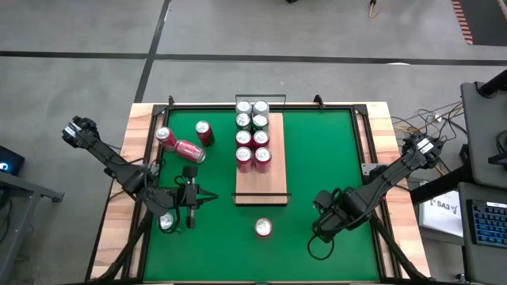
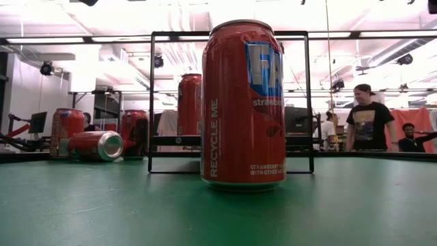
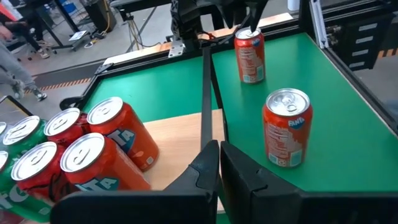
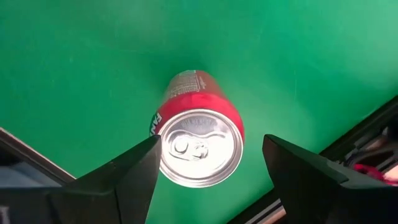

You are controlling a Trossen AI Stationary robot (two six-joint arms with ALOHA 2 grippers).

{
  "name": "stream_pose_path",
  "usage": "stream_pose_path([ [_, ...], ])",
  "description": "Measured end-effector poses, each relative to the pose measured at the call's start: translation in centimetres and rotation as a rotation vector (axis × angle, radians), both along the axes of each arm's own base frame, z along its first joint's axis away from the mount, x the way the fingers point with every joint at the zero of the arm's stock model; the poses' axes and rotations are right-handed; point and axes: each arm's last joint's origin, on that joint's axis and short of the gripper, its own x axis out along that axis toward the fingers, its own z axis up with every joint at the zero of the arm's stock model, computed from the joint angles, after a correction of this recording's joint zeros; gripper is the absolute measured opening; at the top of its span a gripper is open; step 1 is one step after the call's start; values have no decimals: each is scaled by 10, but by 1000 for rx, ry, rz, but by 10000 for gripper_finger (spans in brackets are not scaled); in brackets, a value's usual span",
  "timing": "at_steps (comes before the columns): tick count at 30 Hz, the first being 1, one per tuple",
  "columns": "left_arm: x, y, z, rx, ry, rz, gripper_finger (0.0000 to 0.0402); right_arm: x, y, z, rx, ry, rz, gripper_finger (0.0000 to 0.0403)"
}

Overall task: Place canned beverage on shelf
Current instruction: Put the orange soda can on the shelf and aligned with the other orange soda can

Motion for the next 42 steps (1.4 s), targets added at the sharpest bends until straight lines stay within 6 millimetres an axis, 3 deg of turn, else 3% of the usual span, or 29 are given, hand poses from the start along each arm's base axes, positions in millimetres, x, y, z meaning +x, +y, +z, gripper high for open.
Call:
stream_pose_path([
  [5, 1, 1, 1, -4, -12, 4, 0, 0, 0, 0, 2, -6, 34, 265],
  [10, 1, 1, 2, 0, -15, 2, 0, 0, 0, 0, 4, -3, -64, 264],
  [20, 2, 1, 2, 0, -18, 1, 0, 1, 0, -1, -12, -11, -119, 288],
  [30, 2, 1, 2, 9, -17, -3, 0, 3, 3, -15, 55, -27, -114, 316],
  [42, 2, 1, 2, 10, -17, -3, 0, 5, 4, -16, 53, -49, -101, 318],
])
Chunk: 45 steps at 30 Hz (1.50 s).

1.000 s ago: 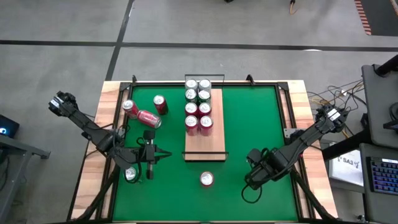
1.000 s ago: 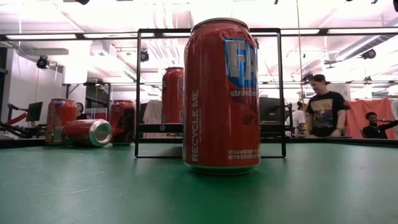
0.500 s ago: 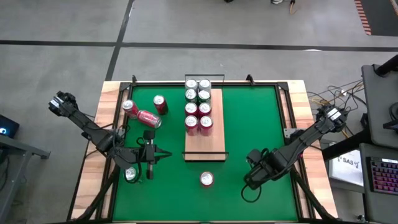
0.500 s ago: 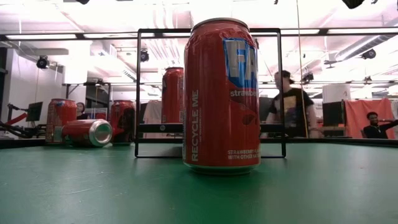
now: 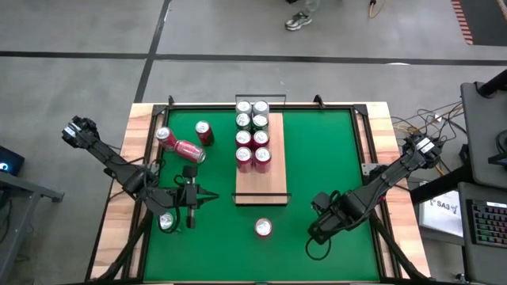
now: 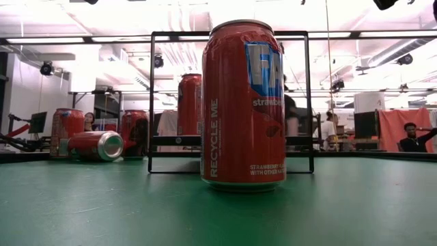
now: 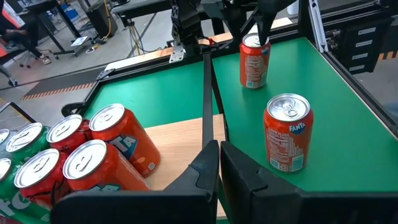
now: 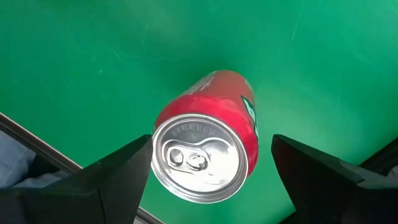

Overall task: Place canned beverage on shelf
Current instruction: Put the orange soda can on the shelf and aligned with the other orange soda can

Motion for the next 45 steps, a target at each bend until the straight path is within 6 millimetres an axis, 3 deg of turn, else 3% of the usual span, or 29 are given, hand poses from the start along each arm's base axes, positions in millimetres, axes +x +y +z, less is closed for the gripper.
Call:
stream_pose_path([
  [14, 0, 0, 0, 6, 0, -2, 0, -8, -7, 10, -52, 58, 5, 309],
  [25, 0, 0, 0, 10, 0, -4, 0, -3, -3, 12, -8, -4, -4, 324],
  [45, 0, 0, 0, 14, -1, -6, 0, 5, 9, -25, -87, 105, 44, 325],
])
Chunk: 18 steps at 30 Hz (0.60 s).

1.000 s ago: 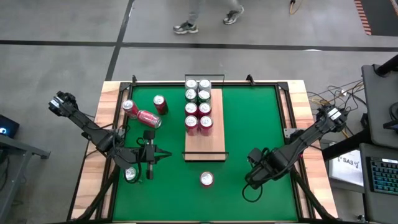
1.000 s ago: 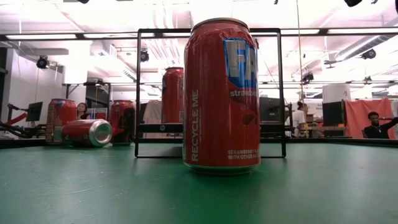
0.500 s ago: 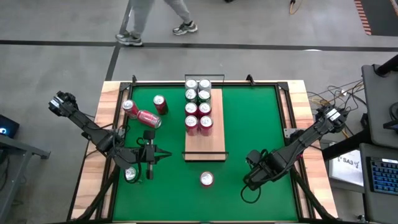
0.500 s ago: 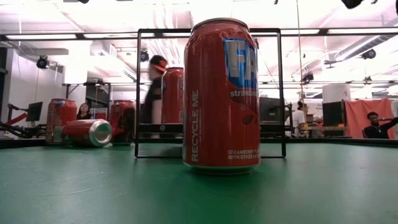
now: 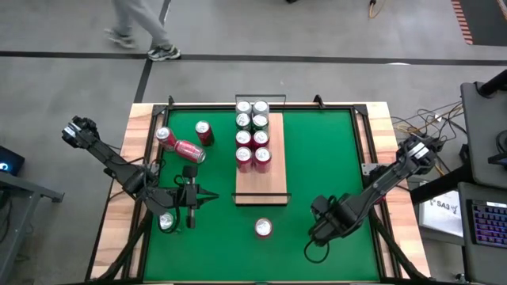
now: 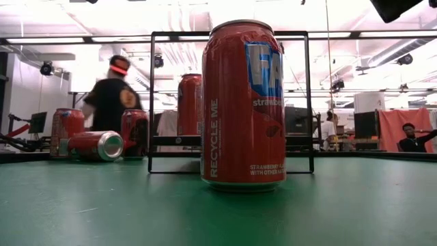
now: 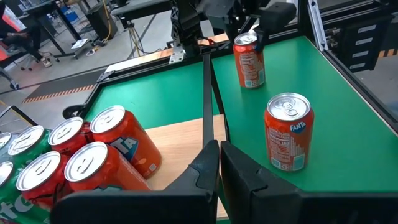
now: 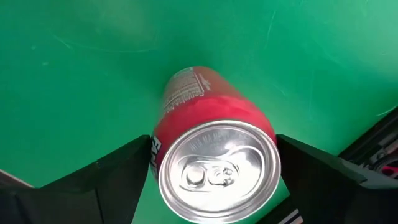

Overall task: Place canned beverage on shelf
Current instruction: Put the orange soda can on the shelf and aligned with the other orange soda can

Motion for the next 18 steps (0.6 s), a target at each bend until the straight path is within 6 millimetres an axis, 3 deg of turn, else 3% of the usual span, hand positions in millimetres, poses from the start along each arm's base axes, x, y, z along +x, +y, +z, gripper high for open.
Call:
stream_pose_path([
  [7, 0, 0, 1, -5, -6, 0, 0, 1, 1, -2, -5, 6, -25, 287],
  [11, 1, -1, 2, -15, -17, 1, 0, -1, 1, 3, -1, -1, -25, 286],
  [18, 2, -2, 6, -48, -62, 1, 0, -1, -1, 30, -37, -26, 36, 286],
])
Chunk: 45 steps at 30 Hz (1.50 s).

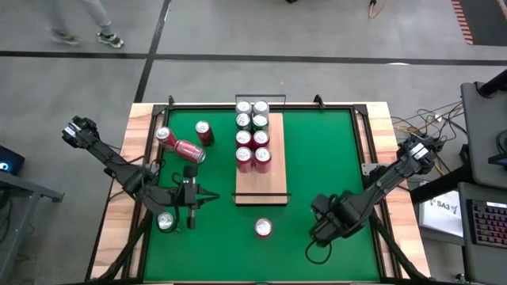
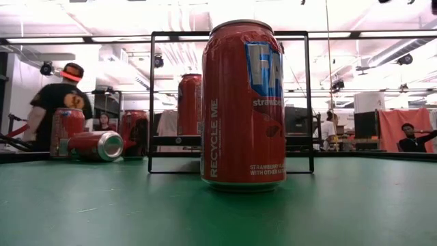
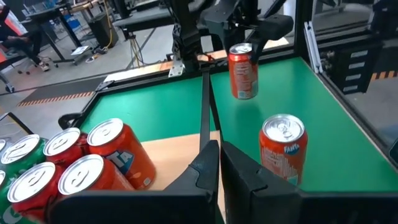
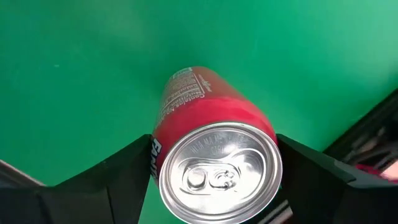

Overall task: Place canned beverage on shelf
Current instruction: Put the orange soda can on the shelf and aligned with the other orange soda can

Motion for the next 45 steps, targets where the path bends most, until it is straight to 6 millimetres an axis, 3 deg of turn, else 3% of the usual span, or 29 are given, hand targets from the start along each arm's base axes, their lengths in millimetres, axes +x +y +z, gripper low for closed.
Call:
stream_pose_path([
  [11, 2, -2, 7, -26, -68, -7, 0, 0, -7, 63, -51, -258, 84, 286],
  [19, 3, -2, 12, -23, -107, -15, 0, -3, -4, 97, -6, -371, 219, 286],
  [29, 21, -16, 22, 49, -285, -41, 0, -2, -2, 139, -60, -596, 387, 286],
  [34, 30, -21, 18, 95, -285, -14, 0, 7, 2, 146, -137, -729, 479, 286],
  [40, 34, -21, 20, 139, -273, 103, 4, 21, 5, 139, -208, -787, 504, 286],
  [45, 35, -22, 28, 149, -285, 101, 48, 28, 3, 134, -227, -778, 457, 286],
])
